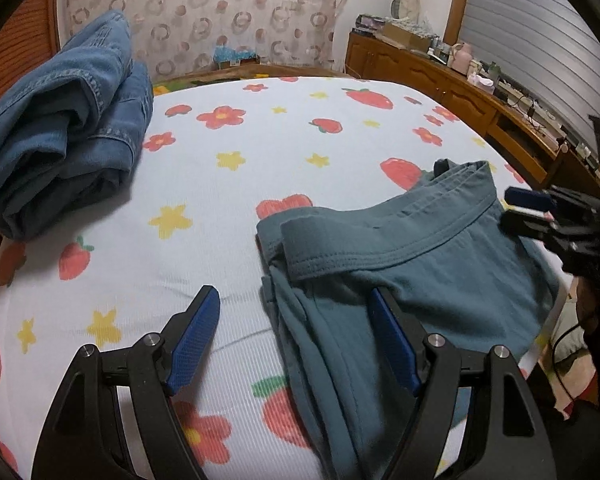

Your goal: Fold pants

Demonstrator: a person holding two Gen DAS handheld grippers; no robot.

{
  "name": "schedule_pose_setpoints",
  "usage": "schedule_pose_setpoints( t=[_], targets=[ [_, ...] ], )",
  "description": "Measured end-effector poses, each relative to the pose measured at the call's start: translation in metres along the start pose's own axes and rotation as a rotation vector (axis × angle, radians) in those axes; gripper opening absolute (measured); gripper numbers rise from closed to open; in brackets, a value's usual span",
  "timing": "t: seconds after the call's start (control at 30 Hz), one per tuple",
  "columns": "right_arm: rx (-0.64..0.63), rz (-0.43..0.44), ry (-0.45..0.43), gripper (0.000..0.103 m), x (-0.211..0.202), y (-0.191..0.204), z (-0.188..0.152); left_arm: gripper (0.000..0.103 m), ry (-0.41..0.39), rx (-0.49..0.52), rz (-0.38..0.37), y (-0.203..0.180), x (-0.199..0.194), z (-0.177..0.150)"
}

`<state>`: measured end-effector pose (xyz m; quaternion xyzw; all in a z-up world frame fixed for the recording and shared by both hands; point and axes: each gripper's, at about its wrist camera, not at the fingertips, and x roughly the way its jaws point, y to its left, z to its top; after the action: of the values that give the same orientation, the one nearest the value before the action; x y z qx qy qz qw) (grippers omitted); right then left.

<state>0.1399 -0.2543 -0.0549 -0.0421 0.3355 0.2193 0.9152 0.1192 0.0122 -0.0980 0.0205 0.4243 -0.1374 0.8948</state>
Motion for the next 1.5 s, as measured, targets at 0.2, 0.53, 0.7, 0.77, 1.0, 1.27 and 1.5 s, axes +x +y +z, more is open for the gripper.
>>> schedule_pose_setpoints(
  t=[0.2, 0.53, 0.7, 0.77, 1.0, 1.27, 1.5],
  targets=[
    [0.005, 0.012, 0.043, 0.058, 0.022, -0.003, 0.008, 0.080, -0.015, 0.016, 0.021, -0.002, 0.002, -0.001],
    [0.016, 0.029, 0.031, 0.062, 0.026, -0.006, 0.006, 0.086, -0.016, 0.025, 0.021, 0.002, 0.004, 0.000],
    [0.011, 0.034, 0.030, 0.063, 0.026, -0.006, 0.004, 0.084, -0.007, -0.002, -0.017, 0.005, 0.003, 0.005],
    [0.012, 0.035, 0.030, 0.064, 0.027, -0.006, 0.004, 0.077, -0.017, -0.022, -0.047, 0.008, 0.003, 0.007],
    [0.023, 0.047, 0.027, 0.064, 0.026, -0.008, 0.004, 0.047, -0.020, -0.070, -0.145, 0.012, 0.005, 0.011],
    [0.036, 0.045, 0.033, 0.064, 0.027, -0.008, 0.006, 0.031, -0.025, -0.086, -0.162, 0.013, 0.000, 0.009],
    [0.040, 0.074, 0.050, 0.059, 0.028, -0.005, 0.010, 0.028, -0.032, -0.090, -0.158, 0.010, -0.003, 0.007]
  ],
)
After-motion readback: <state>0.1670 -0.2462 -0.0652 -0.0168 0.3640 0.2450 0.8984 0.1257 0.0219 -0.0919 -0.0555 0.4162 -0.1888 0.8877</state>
